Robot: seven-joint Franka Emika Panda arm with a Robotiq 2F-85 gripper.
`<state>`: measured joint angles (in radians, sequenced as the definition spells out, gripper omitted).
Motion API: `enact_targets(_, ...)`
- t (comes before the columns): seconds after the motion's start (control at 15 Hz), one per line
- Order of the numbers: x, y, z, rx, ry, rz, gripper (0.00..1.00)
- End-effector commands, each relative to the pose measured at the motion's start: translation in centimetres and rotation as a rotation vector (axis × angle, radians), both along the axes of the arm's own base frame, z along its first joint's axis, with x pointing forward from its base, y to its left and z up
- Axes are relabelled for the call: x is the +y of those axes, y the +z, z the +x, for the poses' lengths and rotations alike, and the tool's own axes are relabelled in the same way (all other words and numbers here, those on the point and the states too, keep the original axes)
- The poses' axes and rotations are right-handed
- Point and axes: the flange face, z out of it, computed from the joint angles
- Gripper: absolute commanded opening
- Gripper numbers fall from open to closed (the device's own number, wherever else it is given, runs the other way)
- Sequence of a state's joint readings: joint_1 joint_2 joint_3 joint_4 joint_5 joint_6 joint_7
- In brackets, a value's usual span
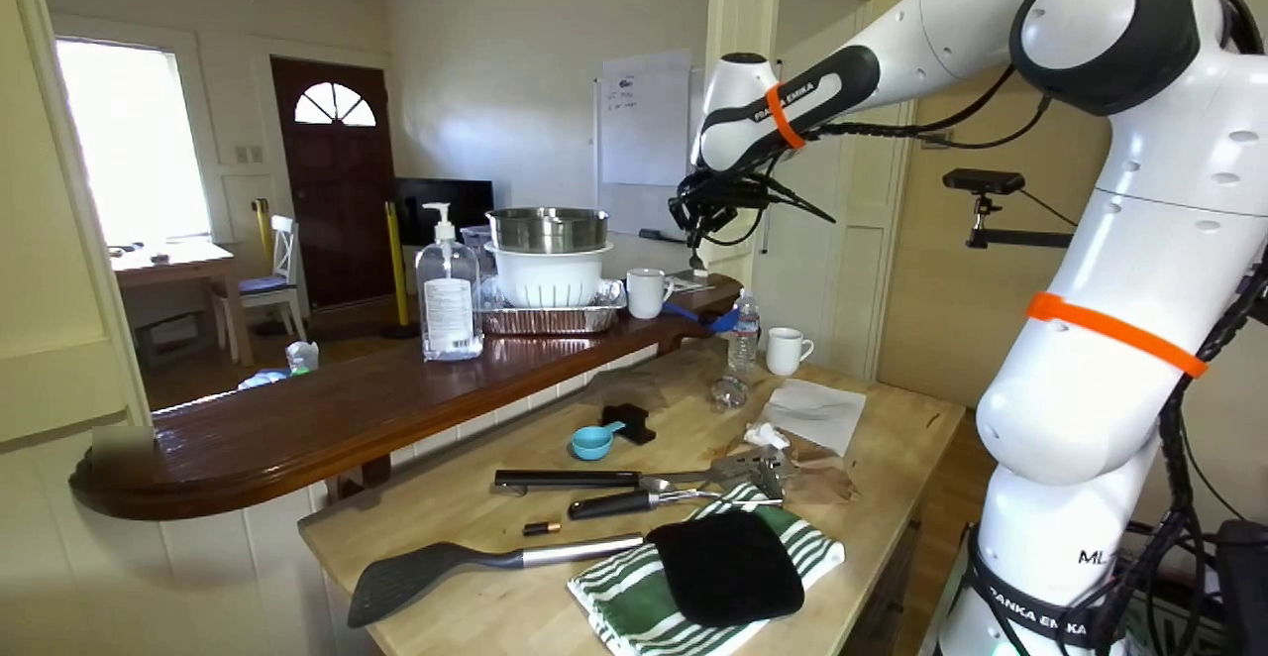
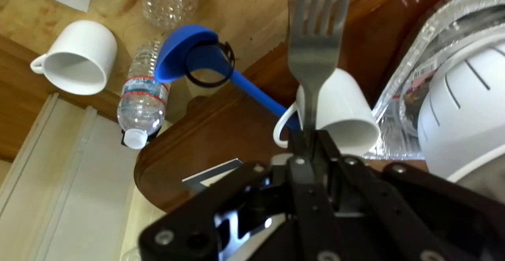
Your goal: Put the fork in the cup
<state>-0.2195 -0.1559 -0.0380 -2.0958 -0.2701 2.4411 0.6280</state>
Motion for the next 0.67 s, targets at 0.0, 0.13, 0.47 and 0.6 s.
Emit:
enact_targets(0.0, -0.5, 0.7, 3.1, -0.116, -0.057, -0.071, 0.03)
enact_targets(0.13, -0.5, 0.8, 4.7, -0.176, -0.077, -0.124, 0.03)
enact_targets(0.47, -1.3, -0.7, 8.0, -0.267, -0.171, -0.240, 0.03)
enact_targets(0.6, -1.6, -1.4, 9.1, -0.303, -0.205, -0.285, 0.03)
